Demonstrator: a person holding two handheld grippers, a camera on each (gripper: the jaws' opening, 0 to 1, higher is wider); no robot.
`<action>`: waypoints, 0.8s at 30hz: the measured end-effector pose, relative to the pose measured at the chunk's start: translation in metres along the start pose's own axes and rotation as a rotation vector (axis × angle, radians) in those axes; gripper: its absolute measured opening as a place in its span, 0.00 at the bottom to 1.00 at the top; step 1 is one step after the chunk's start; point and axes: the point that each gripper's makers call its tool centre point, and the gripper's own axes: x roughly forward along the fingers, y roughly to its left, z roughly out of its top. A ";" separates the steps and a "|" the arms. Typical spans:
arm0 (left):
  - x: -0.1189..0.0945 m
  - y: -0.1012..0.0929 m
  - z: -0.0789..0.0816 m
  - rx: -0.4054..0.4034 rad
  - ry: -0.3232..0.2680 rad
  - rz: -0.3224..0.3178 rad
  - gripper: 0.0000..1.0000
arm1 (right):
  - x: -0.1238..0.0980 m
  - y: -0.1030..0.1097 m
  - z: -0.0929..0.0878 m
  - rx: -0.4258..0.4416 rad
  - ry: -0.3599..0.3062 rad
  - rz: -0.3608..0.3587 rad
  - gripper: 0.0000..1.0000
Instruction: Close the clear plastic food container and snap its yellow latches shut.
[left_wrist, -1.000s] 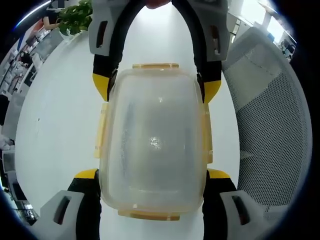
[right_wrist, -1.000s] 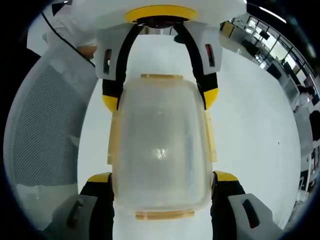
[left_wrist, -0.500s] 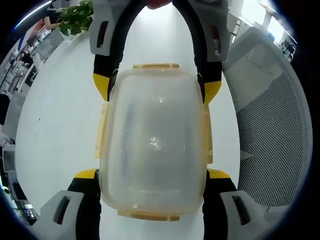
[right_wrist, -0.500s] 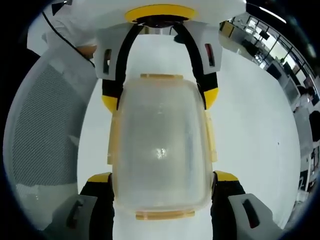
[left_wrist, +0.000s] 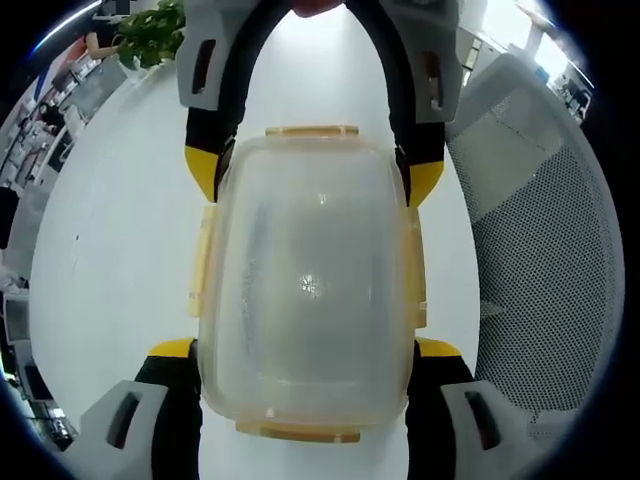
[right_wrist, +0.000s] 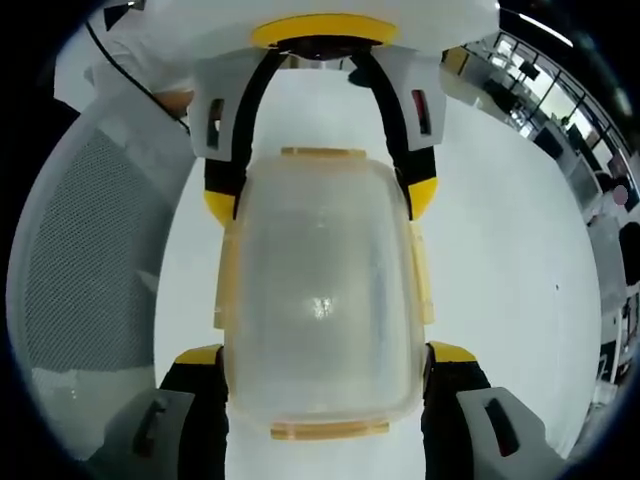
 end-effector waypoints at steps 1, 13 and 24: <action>0.000 0.001 0.000 0.001 -0.002 0.000 0.85 | 0.000 -0.001 0.000 0.000 -0.002 0.000 0.80; 0.001 0.007 -0.001 0.002 -0.004 -0.006 0.86 | 0.001 -0.006 0.001 0.006 -0.002 -0.002 0.80; 0.002 0.013 -0.003 -0.004 -0.012 -0.011 0.86 | 0.003 -0.012 0.002 0.004 -0.003 0.002 0.80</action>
